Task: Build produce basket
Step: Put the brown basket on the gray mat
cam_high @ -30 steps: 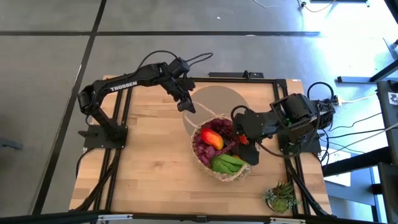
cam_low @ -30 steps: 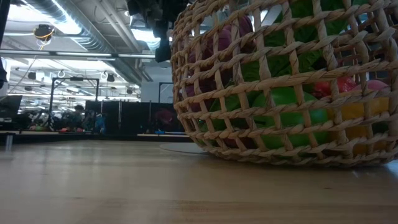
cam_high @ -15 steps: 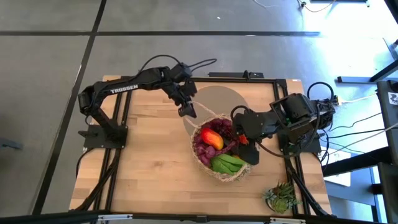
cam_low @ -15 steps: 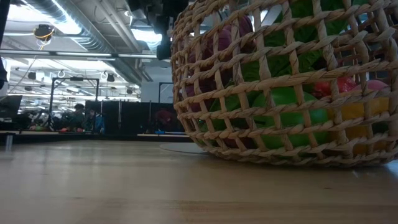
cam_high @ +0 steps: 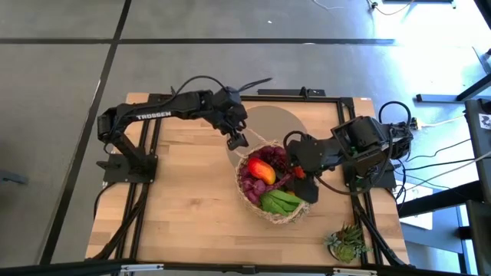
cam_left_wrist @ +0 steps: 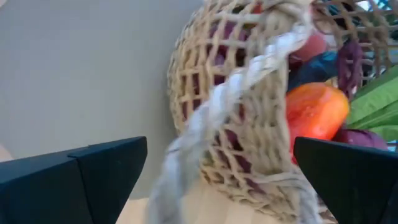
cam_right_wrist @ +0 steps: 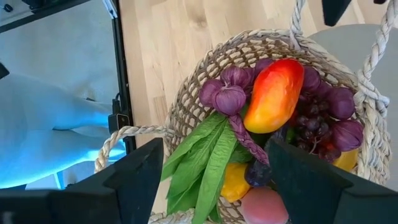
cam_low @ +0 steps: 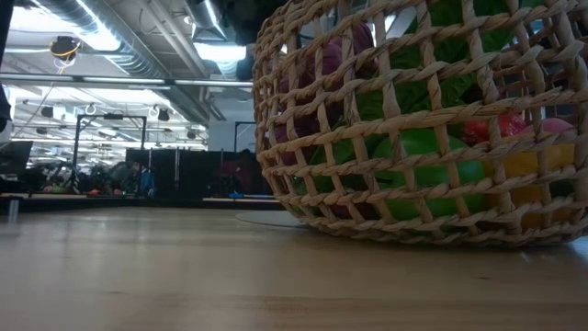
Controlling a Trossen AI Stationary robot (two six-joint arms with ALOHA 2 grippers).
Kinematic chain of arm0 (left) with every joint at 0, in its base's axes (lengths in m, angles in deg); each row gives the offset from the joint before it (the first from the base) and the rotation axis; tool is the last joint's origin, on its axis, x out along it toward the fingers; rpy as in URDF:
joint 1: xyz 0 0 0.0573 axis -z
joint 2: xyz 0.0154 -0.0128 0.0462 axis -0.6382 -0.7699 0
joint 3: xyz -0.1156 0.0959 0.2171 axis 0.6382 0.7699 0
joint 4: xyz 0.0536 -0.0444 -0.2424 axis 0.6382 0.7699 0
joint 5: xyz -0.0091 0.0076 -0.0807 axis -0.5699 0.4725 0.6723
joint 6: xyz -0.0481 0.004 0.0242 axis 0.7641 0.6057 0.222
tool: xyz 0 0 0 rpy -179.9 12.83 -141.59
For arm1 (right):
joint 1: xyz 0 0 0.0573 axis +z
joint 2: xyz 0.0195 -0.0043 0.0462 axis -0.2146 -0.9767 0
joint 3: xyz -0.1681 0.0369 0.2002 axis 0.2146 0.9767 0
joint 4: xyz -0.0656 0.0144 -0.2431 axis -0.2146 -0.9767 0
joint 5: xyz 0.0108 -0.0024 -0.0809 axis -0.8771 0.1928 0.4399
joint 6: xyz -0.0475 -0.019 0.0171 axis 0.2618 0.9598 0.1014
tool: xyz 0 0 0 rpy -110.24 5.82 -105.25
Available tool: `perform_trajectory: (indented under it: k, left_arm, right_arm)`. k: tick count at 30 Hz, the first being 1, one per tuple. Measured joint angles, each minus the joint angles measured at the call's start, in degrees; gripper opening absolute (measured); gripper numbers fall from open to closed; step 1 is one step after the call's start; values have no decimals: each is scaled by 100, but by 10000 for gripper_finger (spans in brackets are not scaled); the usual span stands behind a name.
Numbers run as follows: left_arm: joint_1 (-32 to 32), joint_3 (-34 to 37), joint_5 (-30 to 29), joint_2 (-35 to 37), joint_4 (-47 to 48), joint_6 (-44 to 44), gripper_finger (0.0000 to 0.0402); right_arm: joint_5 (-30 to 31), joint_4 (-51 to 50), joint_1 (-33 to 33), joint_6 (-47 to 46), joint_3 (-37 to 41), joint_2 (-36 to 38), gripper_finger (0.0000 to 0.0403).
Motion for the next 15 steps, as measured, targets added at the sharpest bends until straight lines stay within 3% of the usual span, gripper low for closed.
perform_trajectory:
  k: [7, 15]
  left_arm:
    - [246, -2, -37, 2, -134, 45, 396]
    - [416, -2, -471, 2, -109, 145, 396]
  right_arm:
    - [66, 12, 0, -160, 0, 0, 280]
    - [225, 13, -29, -157, 0, 0, 280]
